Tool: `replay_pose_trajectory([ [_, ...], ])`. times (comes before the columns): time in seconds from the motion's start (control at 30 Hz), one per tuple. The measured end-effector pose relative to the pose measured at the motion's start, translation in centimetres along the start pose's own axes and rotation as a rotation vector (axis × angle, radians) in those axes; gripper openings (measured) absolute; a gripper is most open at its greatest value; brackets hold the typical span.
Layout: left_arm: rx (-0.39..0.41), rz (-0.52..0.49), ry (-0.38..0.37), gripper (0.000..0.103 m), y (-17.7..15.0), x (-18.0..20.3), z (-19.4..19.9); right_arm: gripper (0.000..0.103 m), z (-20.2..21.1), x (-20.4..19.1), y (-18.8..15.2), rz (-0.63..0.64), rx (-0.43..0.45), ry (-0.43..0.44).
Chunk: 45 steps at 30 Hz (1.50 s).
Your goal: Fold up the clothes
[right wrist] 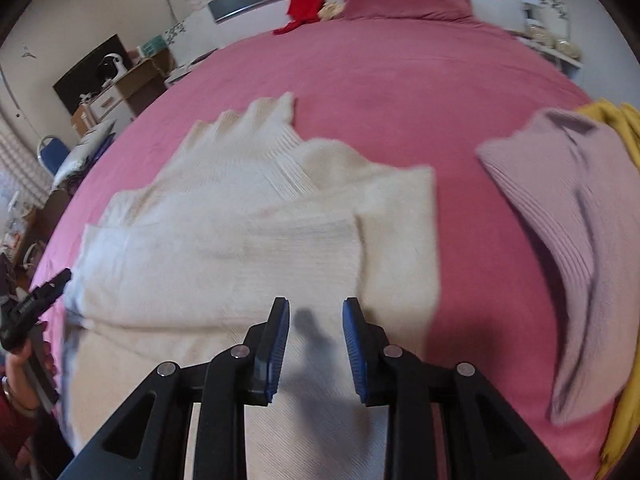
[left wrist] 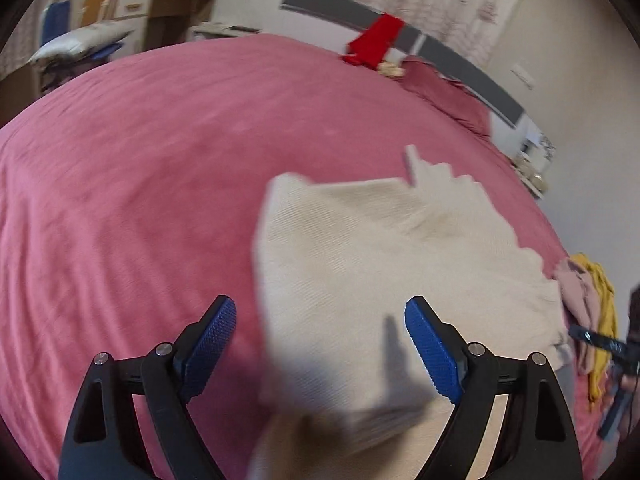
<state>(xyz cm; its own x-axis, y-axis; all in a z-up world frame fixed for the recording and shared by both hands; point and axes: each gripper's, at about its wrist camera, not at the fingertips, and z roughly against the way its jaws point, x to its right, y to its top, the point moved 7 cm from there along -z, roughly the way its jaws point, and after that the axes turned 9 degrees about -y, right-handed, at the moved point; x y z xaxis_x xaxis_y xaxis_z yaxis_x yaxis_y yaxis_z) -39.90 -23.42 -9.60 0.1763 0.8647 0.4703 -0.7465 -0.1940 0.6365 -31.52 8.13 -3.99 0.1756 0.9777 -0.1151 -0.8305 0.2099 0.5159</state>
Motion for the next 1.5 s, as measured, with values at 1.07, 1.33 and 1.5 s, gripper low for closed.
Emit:
replay_pose_trajectory([
  [1.07,-0.374,-0.016,-0.454,0.019,14.0,8.7,-27.6,0.006,-15.7,-2.0,18.9,-0.214,-0.112,0.36],
  [1.33,-0.324,0.04,-0.509,0.012,15.2,8.9,-25.8,0.005,-13.6,-2.1,20.0,-0.271,-0.063,0.392],
  [1.5,-0.162,0.093,-0.69,0.012,18.2,9.8,-19.3,0.005,-6.8,-2.5,19.8,-0.26,0.003,0.5],
])
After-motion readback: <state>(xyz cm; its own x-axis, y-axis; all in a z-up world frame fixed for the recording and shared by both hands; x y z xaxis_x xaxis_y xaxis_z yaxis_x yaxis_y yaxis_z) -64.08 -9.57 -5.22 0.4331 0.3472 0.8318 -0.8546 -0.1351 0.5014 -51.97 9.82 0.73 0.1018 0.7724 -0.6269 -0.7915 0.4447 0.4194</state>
